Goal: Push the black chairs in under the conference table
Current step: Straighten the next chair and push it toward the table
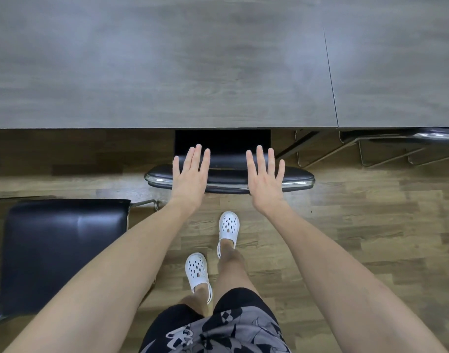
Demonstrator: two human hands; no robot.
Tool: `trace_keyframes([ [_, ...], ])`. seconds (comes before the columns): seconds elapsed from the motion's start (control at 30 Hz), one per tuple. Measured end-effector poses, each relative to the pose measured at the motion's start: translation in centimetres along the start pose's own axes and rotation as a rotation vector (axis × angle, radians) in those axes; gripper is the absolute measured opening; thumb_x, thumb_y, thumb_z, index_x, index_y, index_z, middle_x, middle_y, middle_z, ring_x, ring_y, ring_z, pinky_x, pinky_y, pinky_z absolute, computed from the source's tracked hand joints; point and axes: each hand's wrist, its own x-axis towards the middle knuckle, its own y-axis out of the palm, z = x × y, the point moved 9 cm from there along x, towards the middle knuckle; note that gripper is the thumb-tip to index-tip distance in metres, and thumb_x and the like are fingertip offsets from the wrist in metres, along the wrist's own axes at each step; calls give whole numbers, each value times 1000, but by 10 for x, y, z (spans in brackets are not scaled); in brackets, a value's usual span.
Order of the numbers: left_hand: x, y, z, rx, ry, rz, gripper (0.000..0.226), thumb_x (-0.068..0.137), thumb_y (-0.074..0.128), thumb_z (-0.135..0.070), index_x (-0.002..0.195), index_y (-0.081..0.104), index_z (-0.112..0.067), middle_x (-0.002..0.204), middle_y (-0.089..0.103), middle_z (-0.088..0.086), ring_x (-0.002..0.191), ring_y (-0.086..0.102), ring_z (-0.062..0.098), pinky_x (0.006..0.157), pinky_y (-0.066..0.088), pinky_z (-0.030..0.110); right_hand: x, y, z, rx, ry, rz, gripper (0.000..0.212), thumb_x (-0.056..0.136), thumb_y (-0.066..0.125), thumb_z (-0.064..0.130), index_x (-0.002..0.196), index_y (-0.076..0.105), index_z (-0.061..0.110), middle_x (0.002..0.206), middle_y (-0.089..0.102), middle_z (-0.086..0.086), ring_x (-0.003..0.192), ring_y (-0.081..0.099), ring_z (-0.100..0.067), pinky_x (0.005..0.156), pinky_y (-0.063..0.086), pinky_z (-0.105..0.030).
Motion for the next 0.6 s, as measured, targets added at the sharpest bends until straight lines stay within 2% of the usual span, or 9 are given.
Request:
trace_keyframes([
  [0.33, 34, -16, 8, 22, -1, -36, 102, 82, 53, 12, 152, -18, -10, 162, -15, 10, 150, -11, 24, 119, 1, 49, 36, -13, -1, 24, -25, -12, 106, 78, 58, -8, 151, -14, 13, 158, -17, -17, 145, -15, -40, 114, -1, -58],
  [0.6, 45, -19, 16, -6, -5, -35, 113, 78, 65, 7, 152, -19, -12, 162, -16, 11, 150, -8, 26, 119, 6, 47, 48, -20, 3, 27, -35, -31, 108, 73, 58, -10, 153, -11, 17, 159, -14, -17, 145, -13, -41, 113, -4, -58],
])
